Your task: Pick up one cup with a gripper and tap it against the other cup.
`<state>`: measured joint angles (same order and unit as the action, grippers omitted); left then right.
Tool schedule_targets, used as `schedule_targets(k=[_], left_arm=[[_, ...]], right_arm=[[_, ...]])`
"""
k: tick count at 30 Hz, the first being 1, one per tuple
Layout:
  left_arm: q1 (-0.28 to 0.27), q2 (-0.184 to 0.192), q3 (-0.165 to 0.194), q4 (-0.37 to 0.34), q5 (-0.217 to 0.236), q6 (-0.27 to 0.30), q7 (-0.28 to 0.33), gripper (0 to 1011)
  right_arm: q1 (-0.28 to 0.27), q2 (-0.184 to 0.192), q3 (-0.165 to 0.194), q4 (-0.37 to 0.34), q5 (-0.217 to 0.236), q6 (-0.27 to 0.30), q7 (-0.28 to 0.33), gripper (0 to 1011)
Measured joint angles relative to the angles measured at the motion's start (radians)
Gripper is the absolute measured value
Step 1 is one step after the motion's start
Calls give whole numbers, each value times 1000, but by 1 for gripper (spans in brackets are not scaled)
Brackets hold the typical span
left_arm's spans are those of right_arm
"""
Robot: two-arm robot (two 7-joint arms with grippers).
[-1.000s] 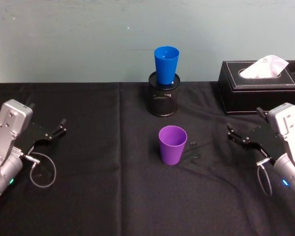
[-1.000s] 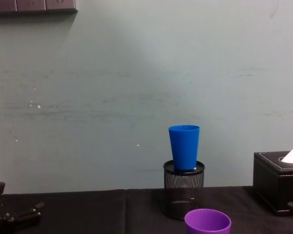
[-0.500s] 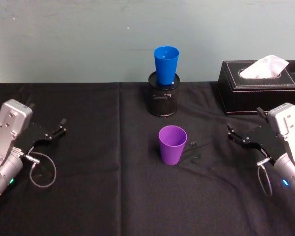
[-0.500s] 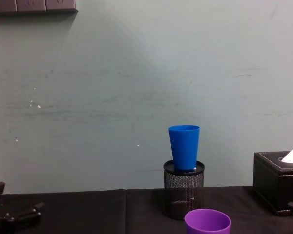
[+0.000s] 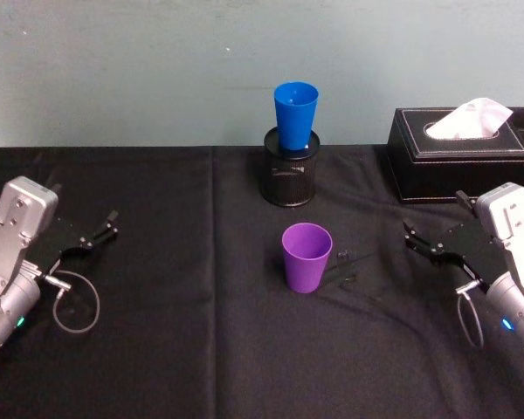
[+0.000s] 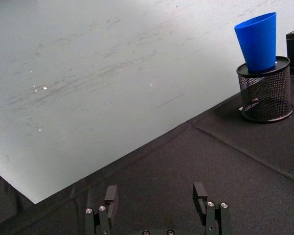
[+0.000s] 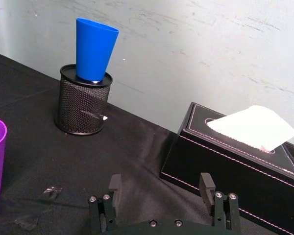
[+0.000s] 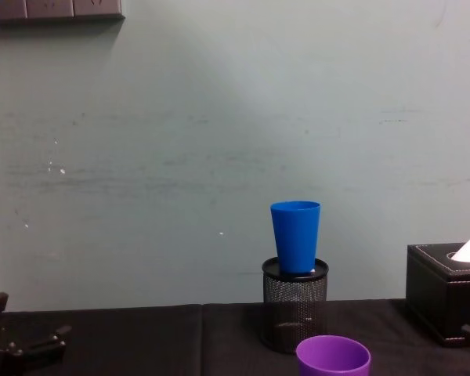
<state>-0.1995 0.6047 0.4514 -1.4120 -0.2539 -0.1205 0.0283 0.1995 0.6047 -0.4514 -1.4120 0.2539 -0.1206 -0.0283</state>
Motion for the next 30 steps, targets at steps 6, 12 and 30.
schedule_targets(k=[6, 12, 30], left_arm=[[0, 0, 0, 0, 0, 0, 0, 1000], [0, 0, 0, 0, 0, 0, 0, 1000], [0, 0, 0, 0, 0, 0, 0, 1000]], right_arm=[[0, 0, 0, 0, 0, 0, 0, 1003], [-7, 2, 26, -16, 1, -24, 19, 1003], [-109, 67, 103, -138, 157, -84, 247, 1003]])
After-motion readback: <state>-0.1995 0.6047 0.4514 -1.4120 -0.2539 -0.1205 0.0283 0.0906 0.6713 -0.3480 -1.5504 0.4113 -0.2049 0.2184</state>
